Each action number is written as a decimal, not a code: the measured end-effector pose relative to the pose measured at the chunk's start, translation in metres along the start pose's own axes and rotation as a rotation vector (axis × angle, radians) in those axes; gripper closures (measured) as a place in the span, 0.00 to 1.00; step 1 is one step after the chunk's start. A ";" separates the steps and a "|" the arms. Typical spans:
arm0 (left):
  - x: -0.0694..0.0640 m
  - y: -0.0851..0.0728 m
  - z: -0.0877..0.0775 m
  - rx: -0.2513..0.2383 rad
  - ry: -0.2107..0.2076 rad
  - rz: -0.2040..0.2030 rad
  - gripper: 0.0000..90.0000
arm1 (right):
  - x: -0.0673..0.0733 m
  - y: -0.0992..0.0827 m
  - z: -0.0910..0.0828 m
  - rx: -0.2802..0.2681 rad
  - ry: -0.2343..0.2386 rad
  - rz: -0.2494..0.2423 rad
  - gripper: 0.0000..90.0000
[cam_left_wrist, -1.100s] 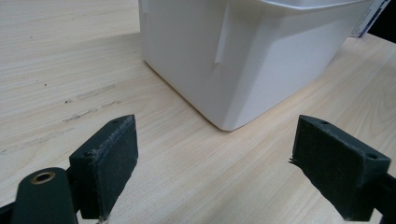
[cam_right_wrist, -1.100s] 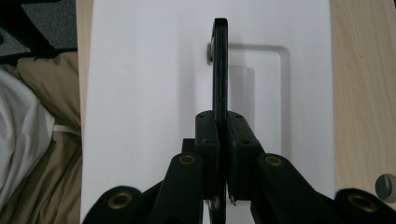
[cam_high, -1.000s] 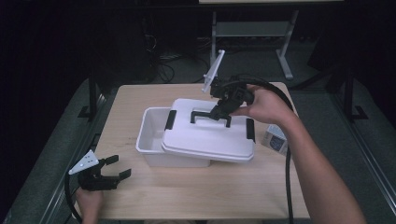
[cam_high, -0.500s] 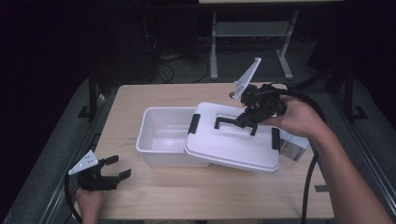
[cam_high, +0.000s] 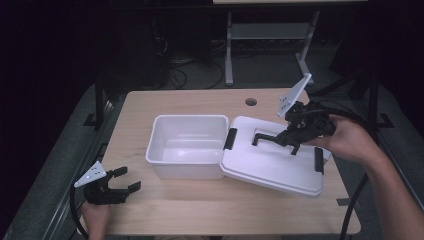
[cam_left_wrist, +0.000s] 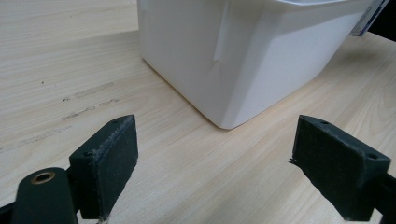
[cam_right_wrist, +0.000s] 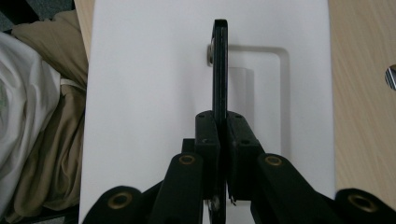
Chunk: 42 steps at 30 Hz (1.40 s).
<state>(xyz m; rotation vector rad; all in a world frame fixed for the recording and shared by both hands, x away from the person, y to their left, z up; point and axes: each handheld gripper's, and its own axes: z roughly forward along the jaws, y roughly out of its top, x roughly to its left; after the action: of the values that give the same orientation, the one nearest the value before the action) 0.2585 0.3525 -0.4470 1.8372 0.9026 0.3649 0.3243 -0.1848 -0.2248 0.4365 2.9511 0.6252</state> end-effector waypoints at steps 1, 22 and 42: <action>0.000 0.000 0.000 0.000 0.000 -0.001 0.15 | 0.000 -0.004 0.000 -0.001 0.000 0.006 0.94; 0.000 0.000 0.002 0.003 0.003 -0.003 0.15 | 0.011 -0.054 0.019 -0.008 0.021 0.051 0.94; 0.001 0.001 0.001 -0.007 0.006 -0.001 0.15 | 0.011 -0.077 0.056 0.016 0.048 0.090 0.94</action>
<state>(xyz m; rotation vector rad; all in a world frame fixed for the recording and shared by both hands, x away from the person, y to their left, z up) 0.2598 0.3527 -0.4468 1.8299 0.9052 0.3726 0.3024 -0.2273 -0.3078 0.5670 2.9975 0.6304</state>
